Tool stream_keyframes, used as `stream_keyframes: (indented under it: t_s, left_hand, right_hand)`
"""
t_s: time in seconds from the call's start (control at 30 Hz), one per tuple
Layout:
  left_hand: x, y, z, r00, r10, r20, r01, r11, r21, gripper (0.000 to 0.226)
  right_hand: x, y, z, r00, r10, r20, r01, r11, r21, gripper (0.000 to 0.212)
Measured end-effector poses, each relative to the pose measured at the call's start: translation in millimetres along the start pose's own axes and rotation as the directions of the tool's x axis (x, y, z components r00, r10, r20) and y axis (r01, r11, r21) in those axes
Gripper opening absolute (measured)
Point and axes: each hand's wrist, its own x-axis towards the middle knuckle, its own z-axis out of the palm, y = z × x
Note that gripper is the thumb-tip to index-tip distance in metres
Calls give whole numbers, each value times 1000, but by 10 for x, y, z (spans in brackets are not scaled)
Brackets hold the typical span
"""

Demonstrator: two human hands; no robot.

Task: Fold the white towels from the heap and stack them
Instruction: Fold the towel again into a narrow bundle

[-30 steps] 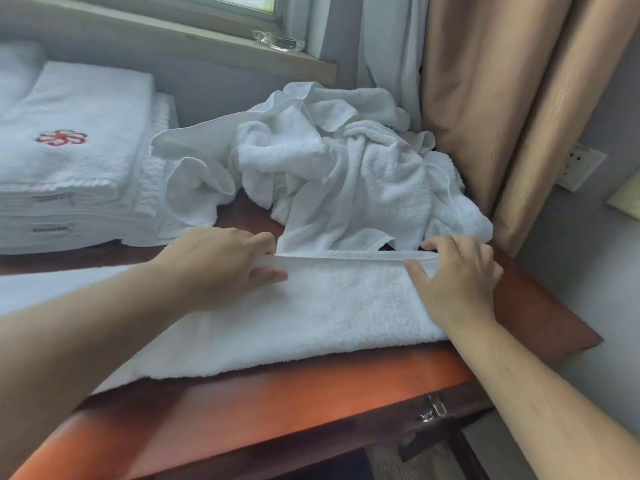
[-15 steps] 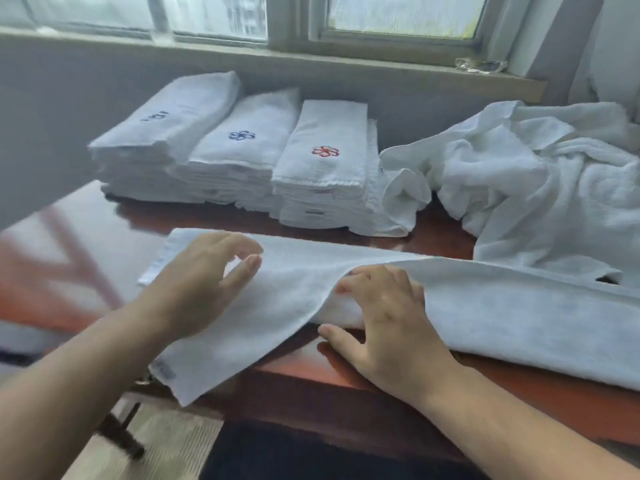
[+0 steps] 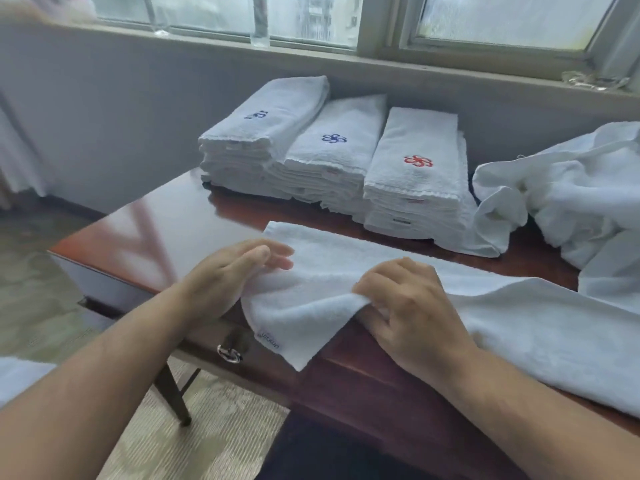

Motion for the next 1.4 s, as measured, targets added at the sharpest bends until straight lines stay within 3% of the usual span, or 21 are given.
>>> stream_keyframes:
  t_s: [0.07,0.13,0.23,0.33,0.47,0.6,0.73,0.83,1.03,1.13,1.23,1.4]
  left_hand:
    - [-26,15,-93,997,-47,62,53,994,-92,62]
    - [-58,17,-152,991,-56,123,49,997,55,78]
    - [-108,-8,-129,991,-49,127,12,960,279,79]
    - [-92,-90,-26,997,55,56,-72,926,370,65]
    - [11,-112,98,962,213,-174,-117,889,442,15]
    - [141,-87,116,920,76,-383,29,965,262,48]
    - [261,-72,41,865,-45,-499,222,928,301,40]
    - [348,-105,-18,849,-180,-497,381,860,340,32]
    - [434,-41,-70,827,-384,-411,555,671,492,32]
    - [415,19,-43,809,-397,-433,586,595,550,34]
    - [385,62,25,799,-373,-472,598,573,560,26]
    - [378,64,79,793,-339,-507,605,542,583,18]
  right_hand:
    - [132,19,-38,996,89,22,-90,993,74,33]
    - [260,57,-58,983,173,65,-180,975,132,47]
    - [404,118,-51,959,263,110,-277,949,147,52]
    - [490,177,2,946,306,107,-320,935,152,53]
    - [566,257,127,949,308,68,-313,946,86,57]
    - [703,354,180,937,342,72,-342,940,-21,57]
    - [722,458,160,886,432,167,-423,902,-84,44]
    - [608,504,165,871,450,197,-421,890,-175,25]
    - [650,592,228,919,357,166,-326,927,-186,22]
    - [691,673,250,924,337,183,-300,932,-203,32]
    - [710,747,275,863,412,292,-344,903,-258,52]
    - [590,843,151,846,400,353,-384,916,-118,28]
